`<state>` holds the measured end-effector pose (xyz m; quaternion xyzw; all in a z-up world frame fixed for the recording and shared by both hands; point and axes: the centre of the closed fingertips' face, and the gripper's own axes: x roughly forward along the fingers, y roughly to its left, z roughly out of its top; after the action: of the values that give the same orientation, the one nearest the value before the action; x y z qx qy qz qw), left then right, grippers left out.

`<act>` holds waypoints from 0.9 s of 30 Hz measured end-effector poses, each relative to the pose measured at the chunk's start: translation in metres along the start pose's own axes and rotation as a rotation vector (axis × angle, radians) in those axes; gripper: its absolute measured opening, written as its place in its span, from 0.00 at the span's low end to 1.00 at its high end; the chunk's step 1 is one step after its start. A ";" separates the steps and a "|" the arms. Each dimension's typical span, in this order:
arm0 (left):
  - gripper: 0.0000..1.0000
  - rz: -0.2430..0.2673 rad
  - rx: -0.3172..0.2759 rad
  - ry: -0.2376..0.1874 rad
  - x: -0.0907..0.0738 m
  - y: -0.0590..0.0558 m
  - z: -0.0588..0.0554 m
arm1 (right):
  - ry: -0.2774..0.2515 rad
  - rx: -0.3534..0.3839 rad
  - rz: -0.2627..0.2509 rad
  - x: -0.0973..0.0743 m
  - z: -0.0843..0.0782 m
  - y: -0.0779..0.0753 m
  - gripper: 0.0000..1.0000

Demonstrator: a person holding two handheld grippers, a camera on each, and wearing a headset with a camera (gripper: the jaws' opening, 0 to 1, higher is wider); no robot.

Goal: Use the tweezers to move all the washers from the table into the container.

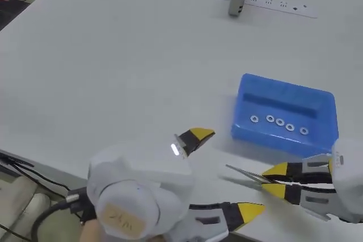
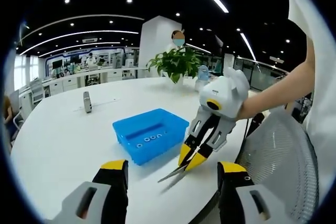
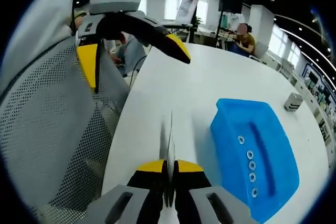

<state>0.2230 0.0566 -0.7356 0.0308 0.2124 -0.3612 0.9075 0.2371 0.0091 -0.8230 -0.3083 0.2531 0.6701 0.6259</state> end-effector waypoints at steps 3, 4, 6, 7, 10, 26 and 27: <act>0.74 0.009 -0.046 -0.059 -0.003 0.002 0.010 | -0.025 0.010 0.001 -0.001 0.002 0.002 0.03; 0.76 0.016 -0.050 -0.065 -0.003 0.004 0.011 | -0.030 0.013 0.000 0.000 0.001 0.002 0.03; 0.77 0.021 -0.056 -0.080 -0.004 0.004 0.013 | -0.040 0.021 0.000 0.001 0.001 0.003 0.03; 0.77 0.033 -0.045 -0.081 -0.004 0.005 0.014 | -0.048 0.023 0.000 0.002 0.002 0.004 0.03; 0.77 0.058 -0.033 -0.062 -0.004 0.008 0.012 | -0.061 0.010 -0.002 0.003 0.002 0.005 0.03; 0.79 0.258 -0.118 -0.171 -0.022 0.022 0.034 | -0.112 0.148 -0.052 -0.027 -0.005 0.001 0.25; 0.81 0.285 -0.145 -0.192 -0.025 0.026 0.037 | -0.134 0.170 -0.100 -0.039 -0.004 -0.003 0.24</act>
<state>0.2376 0.0840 -0.6943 -0.0396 0.1439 -0.2142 0.9653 0.2417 -0.0197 -0.7972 -0.2207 0.2507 0.6334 0.6980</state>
